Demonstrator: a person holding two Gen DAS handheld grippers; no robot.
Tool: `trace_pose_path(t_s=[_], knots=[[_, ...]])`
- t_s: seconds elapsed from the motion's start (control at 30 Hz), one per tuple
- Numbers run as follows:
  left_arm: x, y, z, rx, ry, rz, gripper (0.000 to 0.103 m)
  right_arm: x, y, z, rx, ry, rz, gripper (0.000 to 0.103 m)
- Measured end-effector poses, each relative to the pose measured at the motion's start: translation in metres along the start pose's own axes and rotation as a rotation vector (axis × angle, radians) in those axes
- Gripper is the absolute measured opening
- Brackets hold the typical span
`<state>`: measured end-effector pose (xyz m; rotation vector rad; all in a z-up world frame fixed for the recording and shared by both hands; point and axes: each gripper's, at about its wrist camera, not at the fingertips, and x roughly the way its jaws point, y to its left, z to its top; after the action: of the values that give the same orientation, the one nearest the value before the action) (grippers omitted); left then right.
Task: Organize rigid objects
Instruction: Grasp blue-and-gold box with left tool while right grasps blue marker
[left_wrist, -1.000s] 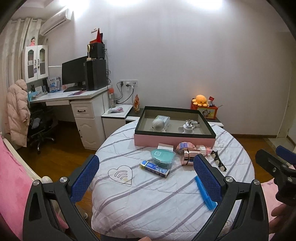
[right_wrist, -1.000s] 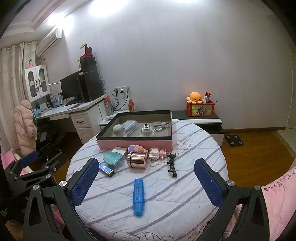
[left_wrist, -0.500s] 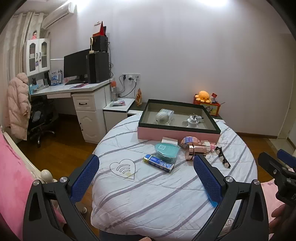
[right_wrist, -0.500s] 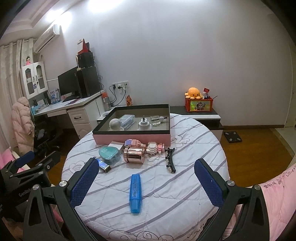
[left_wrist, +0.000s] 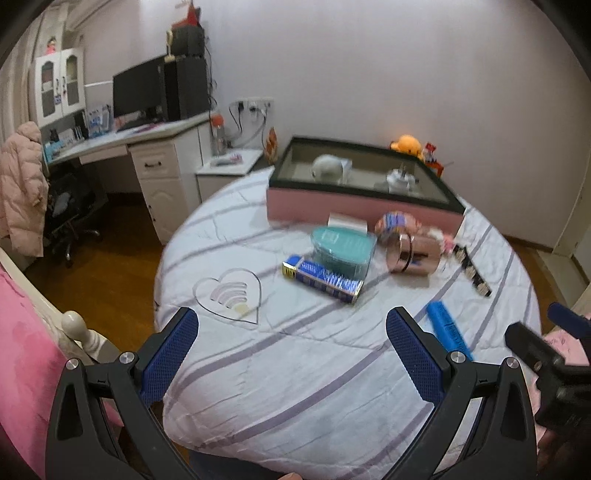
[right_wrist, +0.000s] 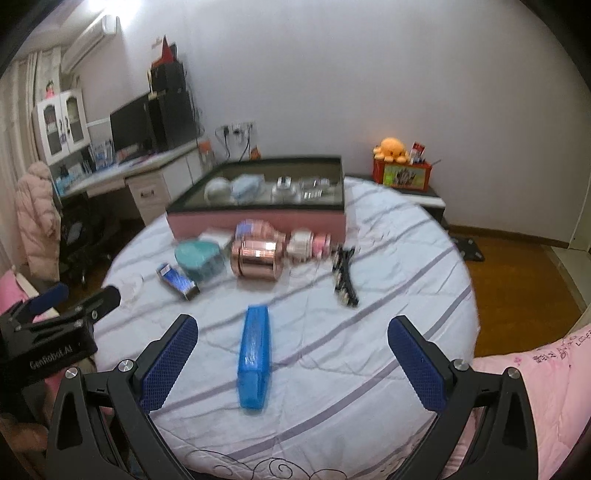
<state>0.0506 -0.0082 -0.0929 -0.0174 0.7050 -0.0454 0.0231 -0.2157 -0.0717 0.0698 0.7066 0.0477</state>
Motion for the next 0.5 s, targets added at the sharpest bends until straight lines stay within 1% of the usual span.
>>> trace_pose_path(t_s=[0.2, 0.43, 0.5], knots=[[0.039, -0.011, 0.004, 0.036, 0.056, -0.019, 0.103, 0.035, 0.005, -0.017, -0.028, 0.083, 0.003, 0.103], [0.082, -0.016, 0.020, 0.094, 0.113, -0.009, 0.103, 0.059, 0.015, -0.024, -0.060, 0.117, -0.001, 0.103], [0.091, -0.017, 0.024, 0.116, 0.125, -0.014, 0.103, 0.064, 0.017, -0.025, -0.064, 0.124, 0.002, 0.101]])
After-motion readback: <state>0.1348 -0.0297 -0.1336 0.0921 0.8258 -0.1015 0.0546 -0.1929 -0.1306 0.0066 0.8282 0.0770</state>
